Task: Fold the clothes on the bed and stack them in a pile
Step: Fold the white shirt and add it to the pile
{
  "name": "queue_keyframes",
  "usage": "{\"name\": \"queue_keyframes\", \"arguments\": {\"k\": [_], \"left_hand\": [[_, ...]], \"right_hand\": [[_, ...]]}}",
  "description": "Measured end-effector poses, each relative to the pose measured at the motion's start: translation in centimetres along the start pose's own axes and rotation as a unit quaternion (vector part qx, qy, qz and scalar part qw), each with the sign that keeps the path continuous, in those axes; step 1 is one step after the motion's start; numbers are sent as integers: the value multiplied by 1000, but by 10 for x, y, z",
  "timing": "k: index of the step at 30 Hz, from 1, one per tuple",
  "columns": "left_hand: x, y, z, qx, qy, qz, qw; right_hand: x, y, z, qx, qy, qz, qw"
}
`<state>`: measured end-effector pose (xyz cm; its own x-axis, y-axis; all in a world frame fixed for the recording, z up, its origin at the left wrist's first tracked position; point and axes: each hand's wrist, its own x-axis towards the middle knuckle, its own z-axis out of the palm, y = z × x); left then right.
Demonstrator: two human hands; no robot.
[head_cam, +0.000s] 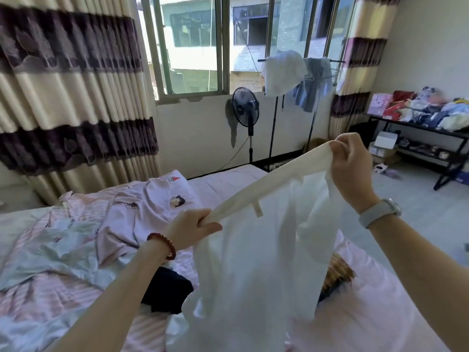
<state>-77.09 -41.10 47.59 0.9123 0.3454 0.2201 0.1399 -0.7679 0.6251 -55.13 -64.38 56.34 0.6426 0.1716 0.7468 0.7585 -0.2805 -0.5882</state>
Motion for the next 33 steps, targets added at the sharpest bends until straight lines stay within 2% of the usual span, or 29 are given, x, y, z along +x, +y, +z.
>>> {"name": "queue_keyframes", "arguments": {"k": [4, 8, 11, 15, 19, 22, 24, 25, 26, 28, 30, 31, 33], "left_hand": [[-40, -17, 17, -7, 11, -18, 1000], [-108, -32, 50, -1, 8, -93, 996], [-172, -33, 89, -5, 10, -165, 986], [-270, -10, 151, -44, -41, -287, 956], [-347, 33, 196, -132, -40, -399, 907], [-378, 58, 205, -187, -116, -451, 865], [-384, 73, 197, -240, -117, -451, 852], [-383, 78, 192, -257, -85, -445, 854], [-380, 81, 186, -257, -30, -436, 862], [-366, 80, 176, -200, 126, -415, 878], [-350, 74, 165, -113, 256, -410, 868], [-343, 70, 159, -87, 297, -416, 855], [-333, 59, 144, -57, 334, -427, 838]], "right_hand": [[-59, 38, -18, -1, -36, 47, 998], [-139, 75, -33, 31, -192, 109, 975], [-201, 92, -41, 20, -310, 105, 945], [-283, 111, -60, 14, -524, 121, 843], [-341, 118, -86, -9, -726, 110, 678], [-350, 110, -101, 1, -815, 106, 569], [-344, 98, -104, 29, -836, 107, 537], [-340, 92, -102, 43, -828, 106, 548], [-336, 85, -98, 55, -803, 101, 585], [-327, 74, -84, 92, -696, 99, 705], [-315, 64, -69, 120, -569, 99, 808], [-307, 60, -61, 122, -519, 100, 840], [-292, 57, -47, 127, -449, 111, 878]]}}
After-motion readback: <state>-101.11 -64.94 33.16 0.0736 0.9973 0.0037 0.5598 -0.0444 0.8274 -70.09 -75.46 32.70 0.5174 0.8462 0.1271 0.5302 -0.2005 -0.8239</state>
